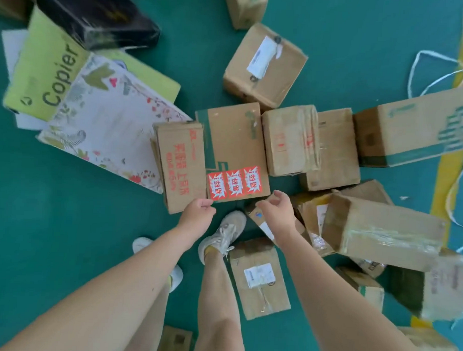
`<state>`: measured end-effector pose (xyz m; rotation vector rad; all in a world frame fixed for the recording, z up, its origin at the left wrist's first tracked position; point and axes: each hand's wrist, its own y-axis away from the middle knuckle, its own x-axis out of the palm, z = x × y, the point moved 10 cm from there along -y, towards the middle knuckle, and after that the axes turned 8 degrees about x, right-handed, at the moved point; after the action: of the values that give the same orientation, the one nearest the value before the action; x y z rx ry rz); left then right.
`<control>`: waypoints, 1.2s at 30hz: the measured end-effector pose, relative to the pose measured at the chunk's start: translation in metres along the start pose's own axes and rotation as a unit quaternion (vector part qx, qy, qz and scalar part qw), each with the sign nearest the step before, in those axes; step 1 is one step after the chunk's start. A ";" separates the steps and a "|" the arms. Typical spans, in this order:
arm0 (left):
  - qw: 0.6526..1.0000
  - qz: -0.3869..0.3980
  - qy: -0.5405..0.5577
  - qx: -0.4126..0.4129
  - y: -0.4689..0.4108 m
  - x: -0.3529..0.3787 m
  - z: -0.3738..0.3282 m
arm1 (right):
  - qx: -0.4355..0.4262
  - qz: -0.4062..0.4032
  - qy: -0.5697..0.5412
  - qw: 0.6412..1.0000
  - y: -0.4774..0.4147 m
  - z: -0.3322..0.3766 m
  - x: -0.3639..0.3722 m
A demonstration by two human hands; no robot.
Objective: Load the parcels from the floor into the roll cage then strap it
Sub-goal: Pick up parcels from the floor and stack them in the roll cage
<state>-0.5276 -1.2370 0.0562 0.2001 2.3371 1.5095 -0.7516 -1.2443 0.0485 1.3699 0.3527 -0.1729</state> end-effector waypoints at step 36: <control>0.991 -0.074 0.052 -0.094 -0.132 0.004 0.055 | -0.047 -0.131 0.151 0.979 -0.121 0.019 0.041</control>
<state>-0.5018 -1.2443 -0.0839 -0.1006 2.2138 1.6885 -0.7495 -1.2836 -0.0744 1.2536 0.7884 -0.1622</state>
